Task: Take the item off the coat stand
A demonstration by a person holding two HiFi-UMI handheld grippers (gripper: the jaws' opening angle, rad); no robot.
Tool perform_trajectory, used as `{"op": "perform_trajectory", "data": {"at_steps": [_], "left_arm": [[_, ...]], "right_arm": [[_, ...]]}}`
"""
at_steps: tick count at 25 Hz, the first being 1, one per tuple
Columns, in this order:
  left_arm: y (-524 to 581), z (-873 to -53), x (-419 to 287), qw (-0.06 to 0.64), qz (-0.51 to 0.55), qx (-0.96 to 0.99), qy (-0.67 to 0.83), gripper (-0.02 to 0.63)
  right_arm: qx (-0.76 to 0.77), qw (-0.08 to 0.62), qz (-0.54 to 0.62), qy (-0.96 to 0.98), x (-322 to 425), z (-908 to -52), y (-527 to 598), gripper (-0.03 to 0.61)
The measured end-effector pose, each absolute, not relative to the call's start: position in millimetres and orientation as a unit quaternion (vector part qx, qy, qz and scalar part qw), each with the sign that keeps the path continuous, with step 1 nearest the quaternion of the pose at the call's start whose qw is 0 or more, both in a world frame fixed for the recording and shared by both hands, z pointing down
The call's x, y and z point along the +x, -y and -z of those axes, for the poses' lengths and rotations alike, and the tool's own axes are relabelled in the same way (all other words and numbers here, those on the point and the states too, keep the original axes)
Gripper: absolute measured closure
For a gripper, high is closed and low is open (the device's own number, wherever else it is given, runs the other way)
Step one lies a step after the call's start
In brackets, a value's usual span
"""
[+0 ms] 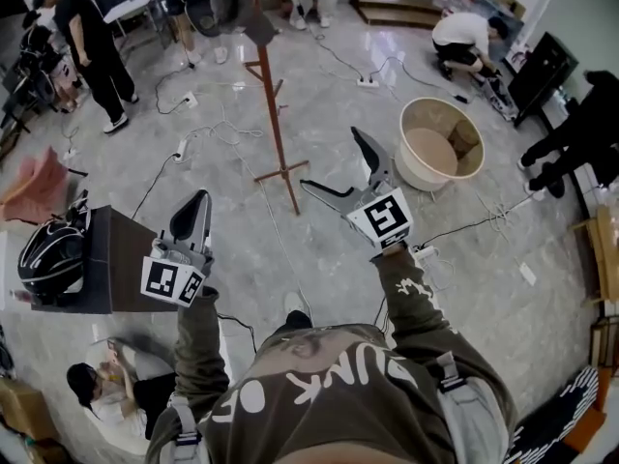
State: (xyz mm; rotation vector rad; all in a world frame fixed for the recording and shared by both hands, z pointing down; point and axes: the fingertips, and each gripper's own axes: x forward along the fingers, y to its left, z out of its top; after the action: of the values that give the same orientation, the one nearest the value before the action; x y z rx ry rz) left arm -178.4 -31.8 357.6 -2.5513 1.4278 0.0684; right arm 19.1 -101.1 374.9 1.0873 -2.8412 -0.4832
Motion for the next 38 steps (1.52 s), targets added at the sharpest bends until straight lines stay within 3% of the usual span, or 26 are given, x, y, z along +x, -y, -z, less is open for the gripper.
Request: {"op": "perform_trajectory", "data": {"at_steps": [12, 27, 38], "left_arm": [[120.5, -358.3, -254.0, 0.099, -0.037, -0.88, -0.464, 0.609], [233.5, -371.9, -268.0, 0.101, -0.024, -0.864, -0.493, 0.609], [355.4, -344.1, -251.3, 0.12, -0.015, -0.848, -0.516, 0.609]], "right_arm": [[0.379, 0.046, 0.159, 0.91, -53.4, -364.8, 183.9, 0.035], [0.36, 0.022, 0.163, 0.918, -71.5, -364.6, 313.4, 0.035], [0.33, -0.019, 0.185, 0.925, -76.1, -304.4, 445.3, 0.038]]}}
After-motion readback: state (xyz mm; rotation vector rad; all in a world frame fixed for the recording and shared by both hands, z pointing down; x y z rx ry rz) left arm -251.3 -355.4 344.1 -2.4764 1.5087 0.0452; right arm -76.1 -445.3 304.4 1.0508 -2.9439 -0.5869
